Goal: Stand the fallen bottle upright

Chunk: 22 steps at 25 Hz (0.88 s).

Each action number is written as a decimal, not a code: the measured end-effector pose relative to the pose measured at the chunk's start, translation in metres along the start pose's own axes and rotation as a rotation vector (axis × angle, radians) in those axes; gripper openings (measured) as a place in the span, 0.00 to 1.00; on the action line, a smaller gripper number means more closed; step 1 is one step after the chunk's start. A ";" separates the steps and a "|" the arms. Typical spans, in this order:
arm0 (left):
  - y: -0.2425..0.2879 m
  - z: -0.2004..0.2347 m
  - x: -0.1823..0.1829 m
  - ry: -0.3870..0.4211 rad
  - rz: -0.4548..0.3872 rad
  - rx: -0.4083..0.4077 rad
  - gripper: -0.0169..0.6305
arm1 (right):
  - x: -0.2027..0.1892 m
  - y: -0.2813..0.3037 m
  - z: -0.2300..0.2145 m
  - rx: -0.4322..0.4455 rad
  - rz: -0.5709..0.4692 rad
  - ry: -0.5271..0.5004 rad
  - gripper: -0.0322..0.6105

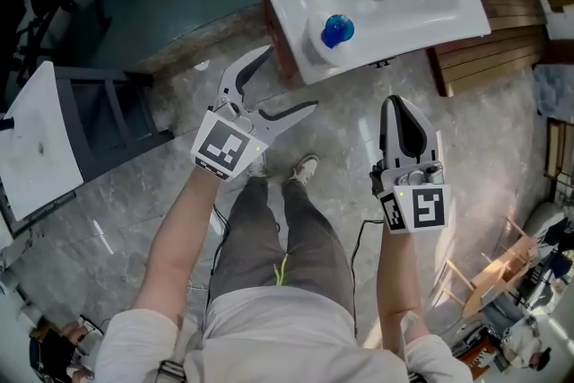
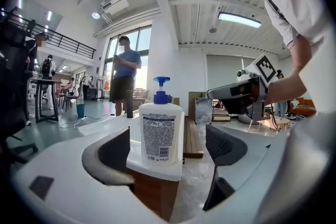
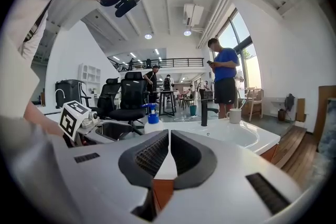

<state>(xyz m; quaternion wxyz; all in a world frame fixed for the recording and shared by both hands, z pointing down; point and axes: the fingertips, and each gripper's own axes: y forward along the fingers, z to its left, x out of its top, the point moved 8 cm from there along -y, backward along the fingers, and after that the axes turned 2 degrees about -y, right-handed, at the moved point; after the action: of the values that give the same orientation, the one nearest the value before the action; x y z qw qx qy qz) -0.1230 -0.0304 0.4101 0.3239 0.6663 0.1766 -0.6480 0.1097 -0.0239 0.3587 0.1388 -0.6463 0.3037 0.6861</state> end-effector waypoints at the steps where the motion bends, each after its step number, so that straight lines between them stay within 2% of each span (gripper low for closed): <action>1: -0.003 -0.003 0.006 0.003 0.002 0.021 0.75 | 0.005 -0.006 0.000 -0.003 -0.003 -0.001 0.11; 2: -0.006 -0.006 0.011 0.008 0.006 0.047 0.57 | 0.010 -0.013 0.000 -0.007 -0.006 -0.002 0.11; 3: -0.009 -0.008 0.017 0.013 0.012 0.074 0.33 | 0.016 -0.019 0.000 -0.011 -0.009 -0.002 0.11; 7: -0.019 -0.015 0.037 0.021 0.030 0.141 0.19 | 0.035 -0.046 -0.004 -0.039 -0.023 -0.002 0.11; 8: -0.022 -0.017 0.043 0.024 0.031 0.157 0.13 | 0.039 -0.053 -0.006 -0.049 -0.027 -0.002 0.11; 12: -0.028 -0.026 0.072 0.047 0.034 0.202 0.06 | 0.056 -0.076 -0.015 -0.083 -0.050 0.000 0.11; 18: -0.046 -0.036 0.115 0.078 0.007 0.272 0.05 | 0.079 -0.092 -0.017 -0.096 -0.070 -0.007 0.11; 22: -0.065 -0.044 0.147 0.106 -0.055 0.302 0.05 | 0.094 -0.099 -0.015 -0.075 -0.090 -0.019 0.11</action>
<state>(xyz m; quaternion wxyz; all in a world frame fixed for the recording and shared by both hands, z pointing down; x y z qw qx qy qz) -0.1179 0.0192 0.2514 0.1924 0.7357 0.1123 -0.6396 0.1679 0.0247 0.2438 0.1480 -0.6576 0.2470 0.6961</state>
